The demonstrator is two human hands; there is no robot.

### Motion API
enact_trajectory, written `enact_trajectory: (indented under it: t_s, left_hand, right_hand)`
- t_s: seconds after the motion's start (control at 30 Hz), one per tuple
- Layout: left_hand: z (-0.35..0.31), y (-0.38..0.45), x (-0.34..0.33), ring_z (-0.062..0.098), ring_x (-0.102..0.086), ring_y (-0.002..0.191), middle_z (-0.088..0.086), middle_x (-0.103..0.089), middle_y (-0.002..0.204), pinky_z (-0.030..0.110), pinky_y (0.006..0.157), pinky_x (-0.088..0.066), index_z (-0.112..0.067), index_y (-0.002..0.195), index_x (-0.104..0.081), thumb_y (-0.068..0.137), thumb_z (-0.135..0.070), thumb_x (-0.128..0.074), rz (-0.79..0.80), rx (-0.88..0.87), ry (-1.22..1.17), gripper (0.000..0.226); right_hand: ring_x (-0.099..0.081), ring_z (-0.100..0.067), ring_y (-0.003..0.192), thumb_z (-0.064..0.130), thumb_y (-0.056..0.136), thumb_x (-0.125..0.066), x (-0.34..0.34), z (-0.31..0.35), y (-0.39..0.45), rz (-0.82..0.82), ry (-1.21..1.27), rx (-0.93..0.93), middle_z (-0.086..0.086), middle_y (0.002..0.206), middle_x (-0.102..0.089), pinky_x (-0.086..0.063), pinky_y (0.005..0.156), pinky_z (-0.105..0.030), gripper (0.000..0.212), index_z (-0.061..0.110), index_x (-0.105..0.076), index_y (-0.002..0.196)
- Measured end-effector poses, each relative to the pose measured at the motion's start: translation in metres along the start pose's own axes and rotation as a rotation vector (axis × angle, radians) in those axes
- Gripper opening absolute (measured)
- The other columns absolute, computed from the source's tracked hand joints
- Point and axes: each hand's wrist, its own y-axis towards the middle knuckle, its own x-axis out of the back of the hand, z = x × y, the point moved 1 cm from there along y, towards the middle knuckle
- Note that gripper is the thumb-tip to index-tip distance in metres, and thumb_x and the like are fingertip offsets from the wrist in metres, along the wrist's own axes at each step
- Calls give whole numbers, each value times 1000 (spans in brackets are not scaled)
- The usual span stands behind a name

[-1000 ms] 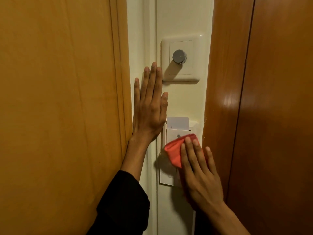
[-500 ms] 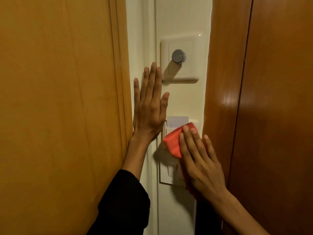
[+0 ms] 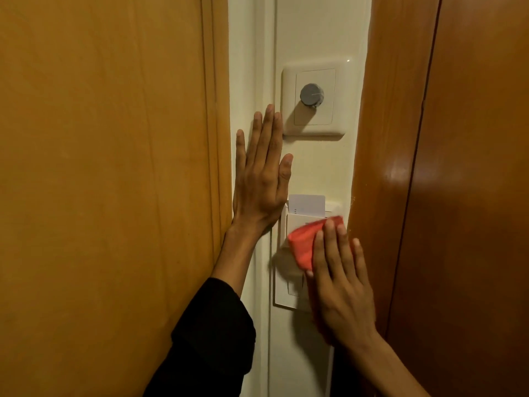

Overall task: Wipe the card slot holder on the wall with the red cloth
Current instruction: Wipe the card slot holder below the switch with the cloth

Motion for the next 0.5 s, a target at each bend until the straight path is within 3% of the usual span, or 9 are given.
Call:
enact_trajectory:
  t_s: [0.13,0.23,0.33,0.43,0.5]
  left_hand:
    - [3,2,-2,32,-18,159,17,-22,168,51,130,-2,-3,159,-21,105,-32,-20,-1,8,11,61]
    - [7,3,-5,33,-18,159,18,-23,168,49,130,-1,-2,159,-23,105,-32,-21,-6,-14,17,61]
    - [7,1,-6,30,-15,160,14,-20,169,44,130,4,-6,160,-19,107,-35,-18,-21,-9,27,60]
    - [6,0,-6,27,-12,161,11,-16,171,43,131,6,-8,161,-15,108,-38,-13,-4,-10,21,61]
    - [6,1,-6,28,-13,160,12,-18,170,46,130,4,-7,161,-17,107,-36,-16,-6,-8,24,61]
  right_hand:
    - [-2,-35,160,17,103,-47,2,21,54,-89,80,-69,-18,171,0,0,131,-47,70,0,-11,161]
    - [-8,-34,159,8,104,-24,-4,19,43,-21,26,101,-20,170,-13,-3,131,-49,57,0,-19,159]
    - [-6,-34,159,7,106,-10,-4,4,5,82,-59,288,-20,169,-13,-5,130,-50,55,1,-20,159]
    - [-3,-35,160,9,100,-38,1,-11,-6,62,-110,321,-20,170,-8,-1,130,-51,63,1,-18,160]
    - [-4,-35,160,7,92,-51,1,-4,8,39,-79,215,-19,171,-9,-1,130,-52,76,1,-18,160]
